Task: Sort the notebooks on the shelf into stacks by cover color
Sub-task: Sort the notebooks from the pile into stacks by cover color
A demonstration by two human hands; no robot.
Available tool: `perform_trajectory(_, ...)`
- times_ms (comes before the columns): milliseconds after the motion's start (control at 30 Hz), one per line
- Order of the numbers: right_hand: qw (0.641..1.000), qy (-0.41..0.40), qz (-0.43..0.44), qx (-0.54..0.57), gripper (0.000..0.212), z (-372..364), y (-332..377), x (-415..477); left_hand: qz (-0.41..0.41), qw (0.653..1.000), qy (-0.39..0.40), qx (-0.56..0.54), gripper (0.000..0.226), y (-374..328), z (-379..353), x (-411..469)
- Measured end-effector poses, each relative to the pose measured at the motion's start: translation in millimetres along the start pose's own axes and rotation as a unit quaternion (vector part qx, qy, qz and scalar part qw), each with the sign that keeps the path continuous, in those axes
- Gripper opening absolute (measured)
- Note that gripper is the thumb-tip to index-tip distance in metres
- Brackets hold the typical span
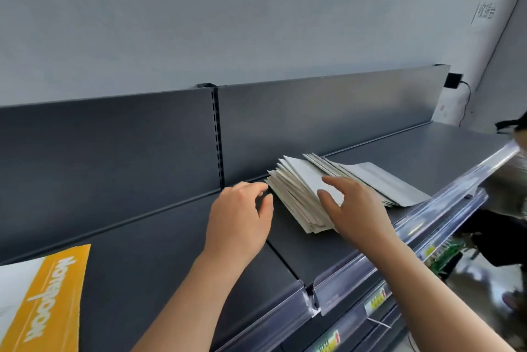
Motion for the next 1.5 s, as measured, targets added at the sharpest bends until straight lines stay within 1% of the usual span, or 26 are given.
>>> perform_trajectory(100,1.000,-0.001,-0.030,0.008,0.037,3.9,-26.6,19.5,-0.023,1.000,0.022,0.002,0.026,-17.2,-23.8,18.4)
perform_trajectory(200,0.999,0.002,-0.047,0.006,0.036,3.3,-59.8,40.5,-0.027,0.999,0.037,0.006,0.024,-29.8,-50.2,32.5)
perform_trajectory(300,0.999,0.014,-0.052,0.001,0.037,1.5,-97.4,65.3,-0.026,0.999,0.042,0.006,0.030,-46.2,-78.9,43.7)
perform_trajectory(433,0.997,0.057,-0.050,-0.018,0.038,-4.4,-155.3,102.7,-0.012,0.999,0.033,0.007,0.030,-74.9,-119.9,57.1)
perform_trajectory(567,0.990,0.126,-0.054,-0.045,0.039,-12.3,-216.3,135.3,0.016,1.000,0.017,0.016,0.029,-104.1,-159.7,72.7)
perform_trajectory(633,0.983,0.166,-0.057,-0.060,0.037,-17.6,-241.1,146.0,0.024,0.999,0.011,0.039,0.030,-118.4,-177.7,79.2)
perform_trajectory(700,0.976,0.192,-0.061,-0.083,0.023,-22.3,-258.9,153.9,0.040,0.996,0.021,0.076,0.032,-129.5,-194.3,83.9)
perform_trajectory(767,0.972,0.209,-0.067,-0.088,0.022,-24.8,-269.2,158.1,0.058,0.987,0.053,0.143,0.035,-135.4,-209.7,88.2)
perform_trajectory(833,0.971,0.217,-0.065,-0.078,0.020,-25.3,-275.7,161.3,0.082,0.968,0.088,0.222,0.036,-136.0,-222.0,92.5)
perform_trajectory(867,0.971,0.221,-0.063,-0.068,0.025,-24.8,-277.5,162.6,0.097,0.958,0.101,0.249,0.035,-136.1,-226.3,94.0)
perform_trajectory(933,0.970,0.230,-0.063,-0.044,0.044,-23.3,-279.7,165.4,0.126,0.947,0.112,0.273,0.037,-138.1,-233.1,96.0)
perform_trajectory(1033,0.969,0.238,-0.061,-0.003,0.044,-25.8,-283.1,167.1,0.144,0.940,0.114,0.288,0.036,-142.5,-239.4,96.5)
perform_trajectory(1100,0.970,0.238,-0.053,0.010,0.044,-27.2,-284.6,166.6,0.146,0.943,0.102,0.280,0.032,-142.2,-240.2,94.9)
perform_trajectory(1167,0.971,0.232,-0.045,0.022,0.043,-28.8,-286.0,166.9,0.151,0.954,0.084,0.245,0.036,-139.7,-238.1,91.5)
perform_trajectory(1200,0.972,0.230,-0.043,0.029,0.042,-29.2,-286.3,166.8,0.157,0.961,0.074,0.215,0.036,-138.2,-236.2,89.2)
perform_trajectory(1267,0.973,0.223,-0.035,0.049,0.042,-32.6,-286.2,166.7,0.169,0.975,0.044,0.138,0.030,-136.4,-231.0,82.9)
perform_trajectory(1333,0.969,0.227,-0.038,0.090,0.045,-38.1,-282.3,164.6,0.184,0.979,0.024,0.088,0.026,-136.1,-226.3,76.2)
perform_trajectory(1367,0.966,0.233,-0.039,0.110,0.045,-41.6,-278.5,163.2,0.187,0.979,0.024,0.076,0.024,-136.6,-225.0,72.9)
perform_trajectory(1433,0.960,0.244,-0.036,0.137,0.033,-47.8,-268.9,159.9,0.190,0.978,0.051,0.064,0.012,-138.1,-222.7,68.6)
perform_trajectory(1467,0.958,0.243,-0.036,0.146,0.026,-50.5,-264.7,158.1,0.194,0.977,0.071,0.049,0.011,-140.8,-220.7,67.5)
perform_trajectory(1500,0.958,0.240,-0.033,0.152,0.025,-51.9,-261.1,156.7,0.205,0.975,0.085,0.026,0.017,-143.3,-218.7,66.8)
Point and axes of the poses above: each hand's wrist, its own x-axis towards the middle knuckle, its own z-axis out of the back of the hand, y = z × x, the point moved 2 cm from there along x, towards the middle knuckle, and after that the axes turned 5 degrees about -y, right-handed, at the moved point
